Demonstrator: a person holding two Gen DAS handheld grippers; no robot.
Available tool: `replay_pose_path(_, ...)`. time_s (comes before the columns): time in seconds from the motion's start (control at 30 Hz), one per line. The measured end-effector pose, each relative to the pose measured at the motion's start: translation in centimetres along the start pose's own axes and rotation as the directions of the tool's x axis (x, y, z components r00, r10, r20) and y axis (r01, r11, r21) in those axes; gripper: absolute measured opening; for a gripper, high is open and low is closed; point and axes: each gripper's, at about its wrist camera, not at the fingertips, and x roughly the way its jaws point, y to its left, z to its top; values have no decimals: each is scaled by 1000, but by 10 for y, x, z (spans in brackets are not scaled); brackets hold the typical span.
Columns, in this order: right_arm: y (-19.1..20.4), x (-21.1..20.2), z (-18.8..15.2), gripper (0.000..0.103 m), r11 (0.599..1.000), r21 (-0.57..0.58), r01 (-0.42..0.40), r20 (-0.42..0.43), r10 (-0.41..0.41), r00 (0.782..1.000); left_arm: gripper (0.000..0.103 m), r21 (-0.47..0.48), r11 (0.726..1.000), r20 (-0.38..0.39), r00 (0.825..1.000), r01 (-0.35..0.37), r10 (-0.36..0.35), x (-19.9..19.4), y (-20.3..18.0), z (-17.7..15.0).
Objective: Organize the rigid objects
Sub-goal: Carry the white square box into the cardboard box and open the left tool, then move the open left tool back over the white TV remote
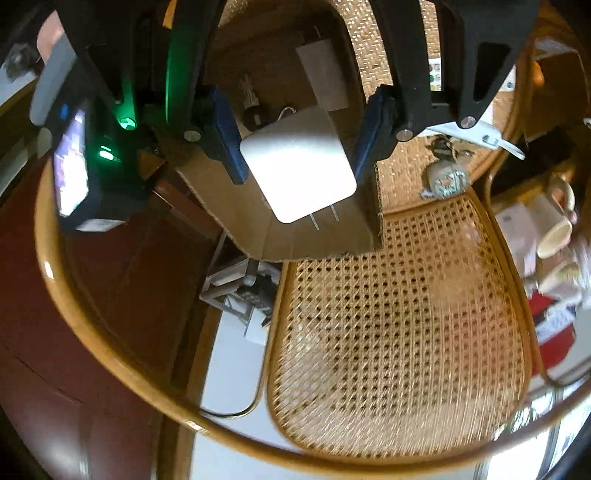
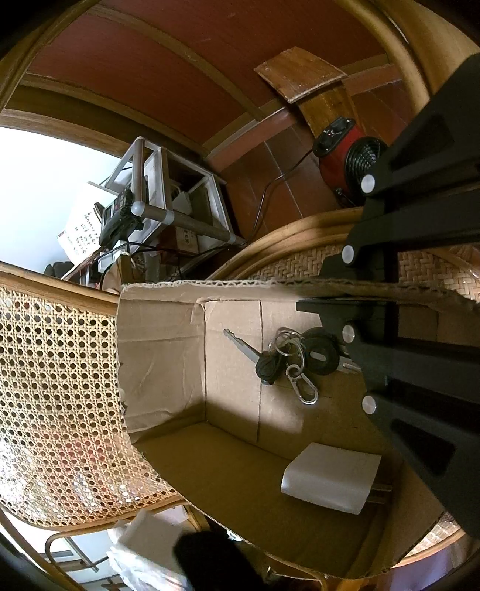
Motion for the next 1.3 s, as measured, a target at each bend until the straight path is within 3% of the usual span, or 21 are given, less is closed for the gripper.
replay_pose_path(0.2, 0, 1, 1, 6, 1000, 1, -1, 0, 1, 1000, 56, 15, 999, -65, 997, -36, 37, 26, 6, -1)
replay_pose_path(0.63, 0, 2, 0, 6, 1000, 5, 6, 7, -6, 1000, 58, 71, 994, -110, 990, -84, 92, 36, -2, -3)
replay_pose_path(0.9, 0, 1, -4, 6, 1000, 3, 8, 5, -8, 1000, 76, 81, 994, -94, 992, -76, 83, 26, -6, -2)
replay_pose_path(0.97, 0, 1, -4, 6, 1000, 4, 7, 4, -7, 1000, 88, 75, 992, -77, 991, -99, 105, 19, -5, -1)
replay_pose_path(1.3, -1, 1, -5, 6, 1000, -2, 8, 4, -8, 1000, 95, -35, 987, -35, 988, -155, 153, -3, 35, 5)
